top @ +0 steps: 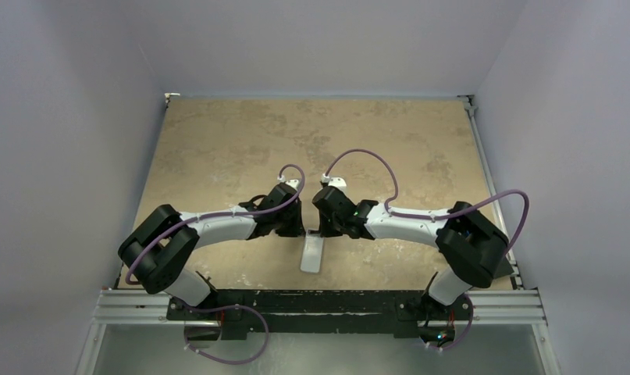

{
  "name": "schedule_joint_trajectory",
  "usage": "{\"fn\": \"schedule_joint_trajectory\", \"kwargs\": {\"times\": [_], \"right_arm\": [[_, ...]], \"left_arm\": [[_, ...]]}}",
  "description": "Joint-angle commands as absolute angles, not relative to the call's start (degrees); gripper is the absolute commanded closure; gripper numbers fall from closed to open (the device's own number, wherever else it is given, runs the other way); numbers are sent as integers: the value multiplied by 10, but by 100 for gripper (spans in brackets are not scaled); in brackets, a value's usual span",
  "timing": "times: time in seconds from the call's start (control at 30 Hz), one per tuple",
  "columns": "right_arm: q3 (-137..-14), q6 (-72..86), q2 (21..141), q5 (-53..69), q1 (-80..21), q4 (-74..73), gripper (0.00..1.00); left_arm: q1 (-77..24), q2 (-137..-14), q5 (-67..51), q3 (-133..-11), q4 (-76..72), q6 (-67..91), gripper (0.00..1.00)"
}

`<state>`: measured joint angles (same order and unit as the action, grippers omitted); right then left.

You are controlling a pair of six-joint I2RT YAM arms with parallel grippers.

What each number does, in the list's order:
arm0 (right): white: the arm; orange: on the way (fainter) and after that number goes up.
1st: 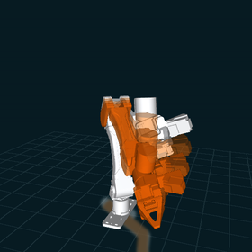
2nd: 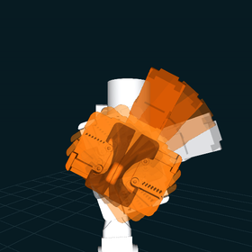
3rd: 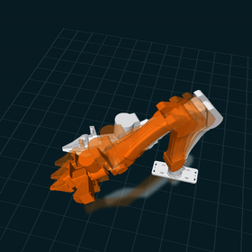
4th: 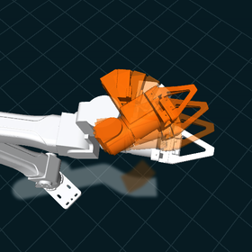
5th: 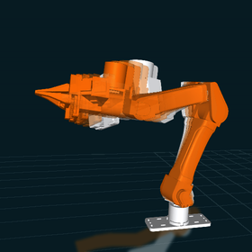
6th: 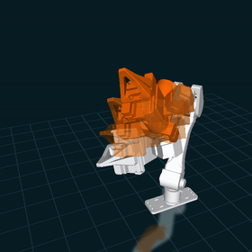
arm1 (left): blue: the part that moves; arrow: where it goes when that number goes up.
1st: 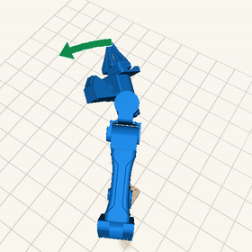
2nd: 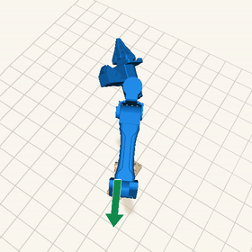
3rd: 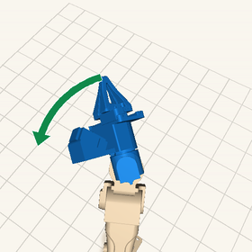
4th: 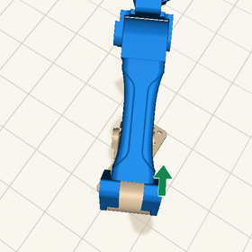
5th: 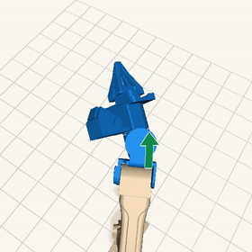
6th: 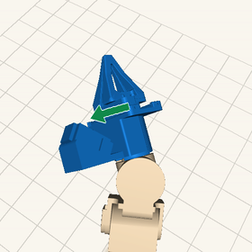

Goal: Load the batteries into the remote control

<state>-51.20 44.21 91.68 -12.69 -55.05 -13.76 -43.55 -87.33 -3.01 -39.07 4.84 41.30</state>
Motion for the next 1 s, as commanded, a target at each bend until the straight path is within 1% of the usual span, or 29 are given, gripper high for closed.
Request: {"fn": "schedule_joint_trajectory", "kwargs": {"times": [0.0,0.3,0.57,0.83,0.97], "right_arm": [[-531,439,925,-124,-552,-117,83],[-550,434,952,-141,-570,-141,86],[-584,433,983,-203,-596,-200,87],[-608,436,1014,-226,-610,-232,86],[-617,437,1020,-229,-614,-241,83]], "left_arm": [[-436,-886,-36,-395,54,404,100],[-436,-887,-41,-400,52,404,100],[-436,-888,-44,-402,49,403,100],[-436,-875,-44,-396,54,399,100],[-436,-866,-42,-393,58,398,100]]}}
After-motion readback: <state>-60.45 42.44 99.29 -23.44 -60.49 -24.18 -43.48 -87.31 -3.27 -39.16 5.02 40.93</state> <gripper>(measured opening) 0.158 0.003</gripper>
